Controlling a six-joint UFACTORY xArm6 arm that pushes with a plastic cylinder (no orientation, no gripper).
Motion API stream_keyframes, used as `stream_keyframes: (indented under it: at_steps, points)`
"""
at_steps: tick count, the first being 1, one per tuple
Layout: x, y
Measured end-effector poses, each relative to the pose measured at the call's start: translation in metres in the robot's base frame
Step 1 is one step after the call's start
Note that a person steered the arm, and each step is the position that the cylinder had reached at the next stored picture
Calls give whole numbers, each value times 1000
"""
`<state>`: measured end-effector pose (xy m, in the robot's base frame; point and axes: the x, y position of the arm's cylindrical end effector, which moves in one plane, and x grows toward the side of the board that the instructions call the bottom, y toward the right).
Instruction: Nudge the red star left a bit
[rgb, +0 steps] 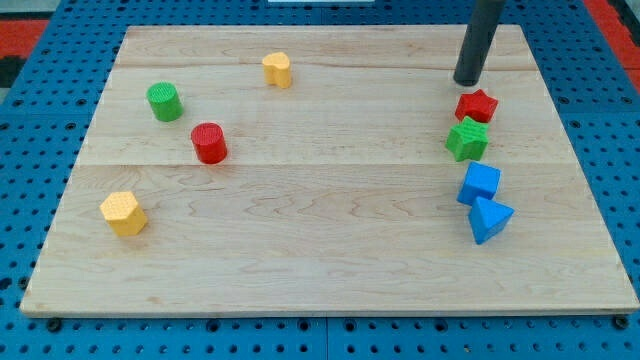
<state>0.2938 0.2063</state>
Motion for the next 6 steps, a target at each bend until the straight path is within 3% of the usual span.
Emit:
stream_keyframes:
  at_steps: [1,2,3,6]
  points:
    - [12,85]
    - [63,89]
    - [93,55]
    - [60,-1]
